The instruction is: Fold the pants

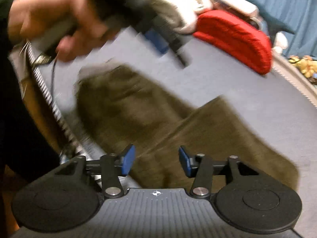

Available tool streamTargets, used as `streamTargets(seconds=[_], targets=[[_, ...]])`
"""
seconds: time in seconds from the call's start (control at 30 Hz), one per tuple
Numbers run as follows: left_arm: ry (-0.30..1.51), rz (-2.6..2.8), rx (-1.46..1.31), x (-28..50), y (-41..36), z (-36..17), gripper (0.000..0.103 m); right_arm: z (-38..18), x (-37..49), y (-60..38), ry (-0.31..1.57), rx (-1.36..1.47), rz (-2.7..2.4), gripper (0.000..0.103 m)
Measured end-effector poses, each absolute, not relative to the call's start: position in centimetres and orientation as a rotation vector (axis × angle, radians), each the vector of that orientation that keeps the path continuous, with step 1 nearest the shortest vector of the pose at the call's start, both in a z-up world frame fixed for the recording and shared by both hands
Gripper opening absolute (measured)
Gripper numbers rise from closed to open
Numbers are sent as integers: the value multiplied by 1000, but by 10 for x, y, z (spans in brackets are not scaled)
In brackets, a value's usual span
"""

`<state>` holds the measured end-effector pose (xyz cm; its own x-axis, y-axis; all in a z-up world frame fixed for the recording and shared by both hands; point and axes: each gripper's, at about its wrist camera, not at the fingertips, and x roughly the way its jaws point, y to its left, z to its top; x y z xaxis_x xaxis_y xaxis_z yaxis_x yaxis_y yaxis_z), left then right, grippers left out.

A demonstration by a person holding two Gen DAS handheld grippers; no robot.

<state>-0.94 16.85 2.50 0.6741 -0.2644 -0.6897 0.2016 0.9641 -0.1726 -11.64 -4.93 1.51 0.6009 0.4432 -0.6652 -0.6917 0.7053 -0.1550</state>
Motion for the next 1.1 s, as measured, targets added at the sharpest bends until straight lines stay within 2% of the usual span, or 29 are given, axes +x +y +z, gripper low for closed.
streamTargets(seconds=[0.07,0.13,0.27,0.4,0.53,0.6,0.73,0.9,1.1], targets=[[795,-253,-88,-8,163,27,67,36,-95,-79,631,-329,593,62],[792,-253,-80,-6,150,32,67,44,-73,-110,632,-215,479,74],[767,-282,-36,-5,122,31,67,28,-39,-178,704,9,206,75],[821,-317,11,3,99,6,67,-13,-24,-237,756,196,-14,75],[862,-335,116,12,80,-19,67,-51,-18,-272,829,253,-155,76],[879,-354,144,13,76,-29,67,-61,-19,-285,839,277,-157,83],[894,-409,153,12,67,-33,67,-79,-13,-299,894,271,-139,85],[926,-494,155,8,52,-35,67,-86,-13,-314,942,341,-84,86],[1055,-597,308,-8,26,-71,66,-79,-8,-325,940,408,-61,87]])
